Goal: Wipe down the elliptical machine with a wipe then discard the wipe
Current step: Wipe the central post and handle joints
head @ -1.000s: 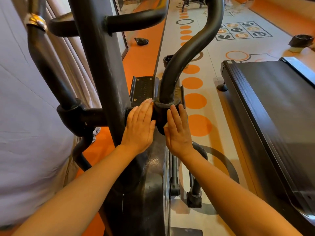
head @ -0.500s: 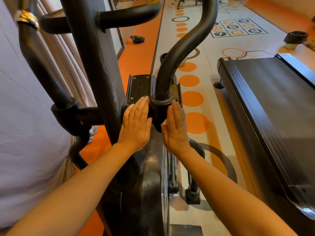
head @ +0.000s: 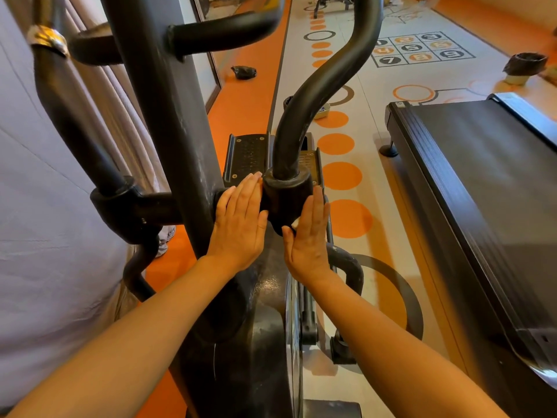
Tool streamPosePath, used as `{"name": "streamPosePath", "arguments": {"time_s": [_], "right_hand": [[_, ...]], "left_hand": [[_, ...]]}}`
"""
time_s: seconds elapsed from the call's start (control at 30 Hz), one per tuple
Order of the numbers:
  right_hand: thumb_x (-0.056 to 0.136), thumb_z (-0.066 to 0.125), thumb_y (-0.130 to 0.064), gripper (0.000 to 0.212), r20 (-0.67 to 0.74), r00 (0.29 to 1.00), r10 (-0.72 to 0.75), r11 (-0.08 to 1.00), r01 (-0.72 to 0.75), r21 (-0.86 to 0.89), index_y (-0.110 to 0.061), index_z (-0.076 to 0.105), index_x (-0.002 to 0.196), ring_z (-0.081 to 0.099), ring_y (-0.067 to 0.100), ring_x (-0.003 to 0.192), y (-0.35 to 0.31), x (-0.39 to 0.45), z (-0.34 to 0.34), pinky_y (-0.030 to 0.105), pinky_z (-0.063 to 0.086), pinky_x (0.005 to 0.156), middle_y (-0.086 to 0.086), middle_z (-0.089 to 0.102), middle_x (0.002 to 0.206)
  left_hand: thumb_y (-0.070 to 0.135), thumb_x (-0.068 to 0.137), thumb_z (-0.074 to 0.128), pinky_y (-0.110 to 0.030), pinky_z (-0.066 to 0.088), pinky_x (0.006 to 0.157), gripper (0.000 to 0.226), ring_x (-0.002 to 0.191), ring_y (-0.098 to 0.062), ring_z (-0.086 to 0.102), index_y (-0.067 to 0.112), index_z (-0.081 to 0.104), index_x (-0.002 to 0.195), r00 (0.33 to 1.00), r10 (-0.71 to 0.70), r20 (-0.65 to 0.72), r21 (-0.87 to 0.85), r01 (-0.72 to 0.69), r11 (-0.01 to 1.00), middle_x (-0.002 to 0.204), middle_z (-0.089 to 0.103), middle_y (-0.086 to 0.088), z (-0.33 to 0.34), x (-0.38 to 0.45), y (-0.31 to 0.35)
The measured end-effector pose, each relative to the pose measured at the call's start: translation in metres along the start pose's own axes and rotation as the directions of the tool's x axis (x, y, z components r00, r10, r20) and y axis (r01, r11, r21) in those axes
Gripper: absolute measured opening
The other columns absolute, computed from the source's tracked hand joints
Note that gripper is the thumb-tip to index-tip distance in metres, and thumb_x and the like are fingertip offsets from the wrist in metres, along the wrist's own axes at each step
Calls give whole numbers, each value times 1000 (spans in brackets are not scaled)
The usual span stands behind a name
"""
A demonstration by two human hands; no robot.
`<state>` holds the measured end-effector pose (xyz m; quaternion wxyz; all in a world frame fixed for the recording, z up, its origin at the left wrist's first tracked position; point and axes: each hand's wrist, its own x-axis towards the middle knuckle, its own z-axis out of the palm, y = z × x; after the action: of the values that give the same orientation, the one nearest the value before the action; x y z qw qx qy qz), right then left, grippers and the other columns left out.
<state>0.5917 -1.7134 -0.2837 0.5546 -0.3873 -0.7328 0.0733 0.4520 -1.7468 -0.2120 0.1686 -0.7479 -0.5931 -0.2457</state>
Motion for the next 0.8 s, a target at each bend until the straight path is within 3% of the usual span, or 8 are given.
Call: {"name": "streamPosePath", "arguments": {"time_s": [0.1, 0.2, 0.37, 0.53, 0.67, 0.8], "right_hand": [[104, 30, -39, 70, -1, 999, -43, 999, 43, -22, -22, -17, 153, -6, 21, 151, 1, 8, -2, 42, -1, 122, -5, -18, 162], [104, 28, -43, 69, -33, 999, 19, 999, -18, 30, -22, -13, 154, -3, 21, 151, -8, 21, -3, 44, 2, 122, -2, -12, 163], [105, 21, -39, 62, -25, 997, -72, 994, 69, -86, -17, -8, 155, 4, 27, 150, -21, 44, -9, 50, 1, 121, 21, 11, 158], [106, 11, -36, 54, -3, 996, -87, 934, 81, -348, -7, 17, 151, -11, 14, 149, -38, 61, -17, 48, -10, 119, 11, 12, 157], [106, 17, -28, 51, 37, 991, -131, 895, 134, -426, -9, 34, 150, 2, 19, 149, -47, 71, -19, 57, -2, 117, 8, 27, 159], [104, 33, -22, 48, 101, 978, -185, 883, 210, -421, -9, 35, 149, 7, 21, 148, -46, 73, -25, 54, -1, 118, 9, 28, 158]], "left_hand": [[25, 99, 33, -38, 10, 121, 56, 144, -29, 31, 2, 26, 150, 1000, -2, 5, 9, 2, 1000, 155, 34, -17, -1, 0, 0], [25, 99, 32, -40, 13, 121, 56, 145, -29, 30, 2, 26, 150, 1000, -3, 17, 15, 3, 1000, 156, 34, -17, 0, -1, 0], [25, 98, 33, -41, 12, 120, 57, 145, -27, 28, 4, 22, 151, 1000, -5, 28, 27, 4, 1000, 156, 33, -16, 1, -1, -3], [26, 100, 34, -41, 13, 120, 55, 145, -27, 29, 4, 26, 150, 1000, -5, 25, 15, 5, 1000, 156, 34, -16, 1, -1, -3], [29, 103, 32, -38, 10, 120, 54, 145, -26, 29, 1, 33, 149, 999, -4, 34, 33, 3, 999, 156, 34, -15, 1, 0, -3], [29, 102, 31, -38, 10, 120, 55, 145, -26, 28, -1, 32, 149, 999, -2, 41, 53, 0, 999, 156, 34, -16, 1, -1, -3]]}}
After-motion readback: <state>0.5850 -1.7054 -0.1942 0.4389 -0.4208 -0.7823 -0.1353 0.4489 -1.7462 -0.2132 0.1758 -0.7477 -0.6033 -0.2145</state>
